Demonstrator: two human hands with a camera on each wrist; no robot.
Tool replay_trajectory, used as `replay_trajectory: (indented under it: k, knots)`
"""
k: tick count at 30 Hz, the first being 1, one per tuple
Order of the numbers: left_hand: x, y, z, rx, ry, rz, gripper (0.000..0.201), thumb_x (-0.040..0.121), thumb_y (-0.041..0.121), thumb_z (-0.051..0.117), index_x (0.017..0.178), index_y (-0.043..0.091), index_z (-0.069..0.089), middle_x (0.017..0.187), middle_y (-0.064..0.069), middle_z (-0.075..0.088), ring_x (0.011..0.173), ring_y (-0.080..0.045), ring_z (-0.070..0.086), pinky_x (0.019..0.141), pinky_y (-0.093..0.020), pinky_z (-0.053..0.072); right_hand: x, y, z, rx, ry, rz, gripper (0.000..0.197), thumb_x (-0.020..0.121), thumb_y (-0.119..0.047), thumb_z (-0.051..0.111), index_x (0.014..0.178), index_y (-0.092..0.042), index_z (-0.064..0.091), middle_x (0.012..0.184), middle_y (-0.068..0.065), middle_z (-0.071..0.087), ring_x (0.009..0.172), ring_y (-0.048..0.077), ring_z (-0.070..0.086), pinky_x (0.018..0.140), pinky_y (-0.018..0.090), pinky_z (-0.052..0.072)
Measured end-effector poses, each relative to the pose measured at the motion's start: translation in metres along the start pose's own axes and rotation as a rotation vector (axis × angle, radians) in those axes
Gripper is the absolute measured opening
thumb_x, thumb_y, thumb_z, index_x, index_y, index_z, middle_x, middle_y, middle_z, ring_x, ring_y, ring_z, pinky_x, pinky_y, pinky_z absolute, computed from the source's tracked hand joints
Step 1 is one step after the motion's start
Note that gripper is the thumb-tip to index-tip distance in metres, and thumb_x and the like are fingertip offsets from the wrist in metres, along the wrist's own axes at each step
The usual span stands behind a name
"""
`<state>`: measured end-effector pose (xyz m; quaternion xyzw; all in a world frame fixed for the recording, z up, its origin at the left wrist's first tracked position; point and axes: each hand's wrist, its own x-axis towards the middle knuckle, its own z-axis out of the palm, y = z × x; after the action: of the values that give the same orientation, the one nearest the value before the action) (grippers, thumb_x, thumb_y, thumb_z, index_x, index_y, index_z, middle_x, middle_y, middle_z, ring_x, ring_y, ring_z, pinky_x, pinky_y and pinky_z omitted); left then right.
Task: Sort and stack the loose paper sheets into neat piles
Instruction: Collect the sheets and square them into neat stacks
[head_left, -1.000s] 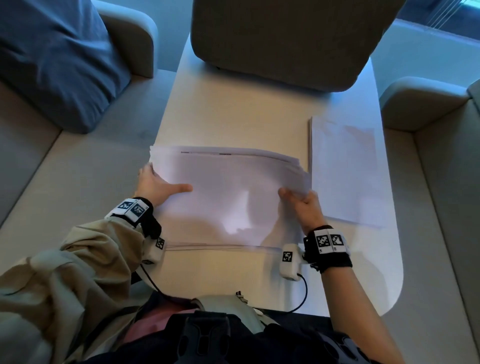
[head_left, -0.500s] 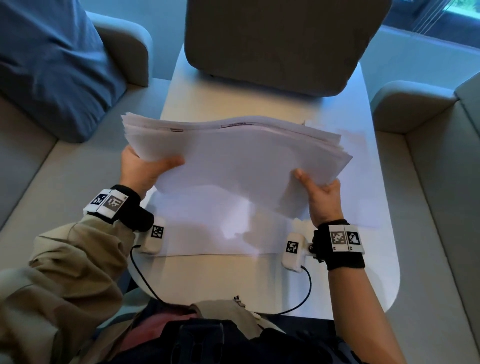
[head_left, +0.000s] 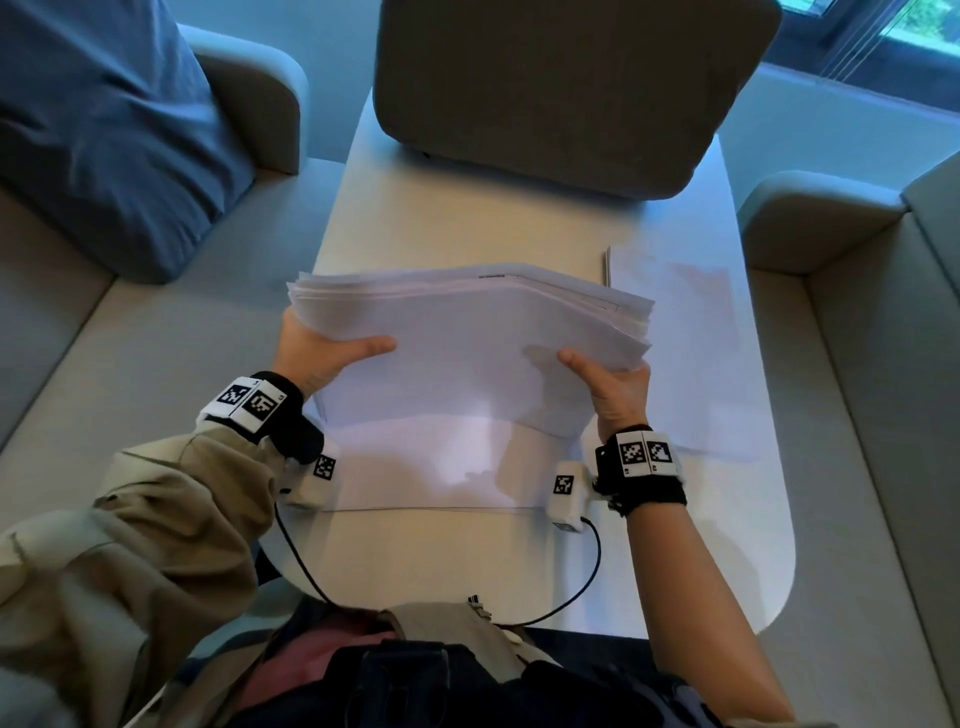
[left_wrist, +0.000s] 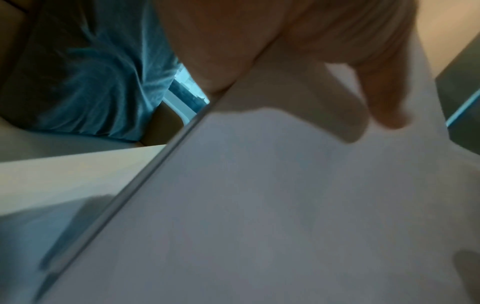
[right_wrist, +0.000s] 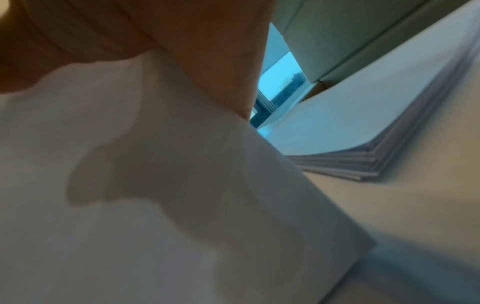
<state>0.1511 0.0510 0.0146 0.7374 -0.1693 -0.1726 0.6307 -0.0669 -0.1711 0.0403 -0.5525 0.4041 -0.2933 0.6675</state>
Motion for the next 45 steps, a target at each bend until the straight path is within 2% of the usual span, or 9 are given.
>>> replay_trajectory:
  k: [4, 8, 11, 13, 15, 19, 33, 39, 45]
  knots:
    - [-0.002, 0.015, 0.001, 0.062, 0.02, 0.052, 0.035, 0.051, 0.014, 0.09, 0.068, 0.022, 0.06, 0.06, 0.02, 0.064, 0.059, 0.01, 0.057, 0.061, -0.016, 0.051, 0.004, -0.003, -0.006, -0.311, 0.138, -0.078, 0.083, 0.046, -0.036, 0.094, 0.118, -0.018, 0.058, 0.114, -0.003, 0.065, 0.104, 0.015, 0.063, 0.089, 0.042, 0.054]
    - [-0.005, 0.048, 0.011, 0.086, -0.036, 0.16, 0.034, 0.055, 0.007, 0.088, 0.06, 0.022, 0.059, 0.05, 0.029, 0.057, 0.051, 0.015, 0.048, 0.053, -0.008, 0.044, -0.002, -0.027, 0.003, -0.878, 0.272, -0.544, 0.112, 0.056, -0.053, 0.083, 0.147, -0.023, 0.024, 0.152, 0.0, 0.027, 0.139, 0.017, 0.028, 0.113, 0.057, 0.02]
    - [-0.006, 0.071, 0.022, 0.123, -0.089, 0.267, 0.027, 0.052, 0.018, 0.092, 0.06, 0.011, 0.067, 0.056, 0.023, 0.058, 0.057, 0.009, 0.047, 0.055, -0.021, 0.051, -0.02, -0.055, 0.031, -1.139, 0.085, -0.845, 0.093, 0.062, -0.057, 0.074, 0.143, -0.028, 0.037, 0.151, 0.001, 0.034, 0.14, 0.018, 0.029, 0.11, 0.057, 0.01]
    - [-0.007, 0.083, 0.024, 0.166, -0.144, 0.367, 0.034, 0.051, 0.028, 0.092, 0.06, 0.005, 0.07, 0.062, 0.009, 0.055, 0.06, 0.002, 0.044, 0.055, -0.033, 0.049, -0.029, -0.068, 0.047, -1.079, -0.122, -0.921, 0.052, 0.068, -0.043, 0.077, 0.116, -0.025, 0.063, 0.112, -0.001, 0.066, 0.11, 0.022, 0.06, 0.098, 0.054, 0.038]
    - [-0.008, 0.097, 0.024, 0.188, -0.19, 0.465, 0.032, 0.054, 0.032, 0.088, 0.063, 0.006, 0.071, 0.061, 0.006, 0.053, 0.057, 0.005, 0.04, 0.049, -0.03, 0.044, -0.033, -0.079, 0.054, -1.022, -0.201, -0.896, 0.014, 0.075, -0.034, 0.076, 0.079, -0.023, 0.069, 0.062, -0.006, 0.056, 0.063, 0.023, 0.058, 0.06, 0.03, 0.043]
    - [-0.006, 0.116, 0.014, 0.258, -0.302, 0.567, 0.025, 0.061, 0.018, 0.088, 0.06, 0.005, 0.067, 0.049, 0.023, 0.046, 0.049, 0.008, 0.035, 0.049, -0.01, 0.033, -0.03, -0.085, 0.047, -0.969, -0.195, -0.857, 0.014, 0.08, -0.037, 0.071, 0.074, -0.025, 0.072, 0.05, -0.014, 0.042, 0.053, 0.007, 0.037, 0.048, 0.023, 0.027]
    - [0.002, 0.101, 0.021, -0.258, -0.137, 0.257, 0.04, 0.041, 0.033, 0.09, 0.078, 0.04, 0.074, 0.081, 0.02, 0.072, 0.079, 0.002, 0.066, 0.073, -0.019, 0.053, -0.016, -0.066, 0.03, -0.069, -0.147, -0.326, 0.019, 0.072, -0.001, 0.077, 0.082, -0.016, 0.07, 0.074, -0.01, 0.073, 0.068, 0.006, 0.066, 0.064, 0.024, 0.053]
    - [0.004, 0.087, 0.036, -0.264, -0.105, 0.188, 0.055, 0.042, 0.049, 0.09, 0.087, 0.024, 0.071, 0.085, 0.011, 0.073, 0.08, -0.01, 0.068, 0.074, -0.028, 0.054, -0.007, -0.053, 0.036, -0.052, -0.03, -0.303, 0.06, 0.061, -0.01, 0.086, 0.113, -0.008, 0.057, 0.102, -0.002, 0.067, 0.086, 0.002, 0.066, 0.072, 0.018, 0.052]
    - [0.001, 0.106, 0.044, -0.205, 0.01, 0.217, 0.046, 0.045, 0.034, 0.088, 0.086, 0.023, 0.067, 0.08, 0.016, 0.072, 0.08, -0.007, 0.069, 0.071, -0.025, 0.056, -0.014, -0.06, 0.056, 0.057, 0.035, -0.304, 0.048, 0.064, -0.017, 0.084, 0.104, 0.001, 0.066, 0.087, -0.002, 0.07, 0.074, 0.002, 0.067, 0.064, 0.017, 0.051]
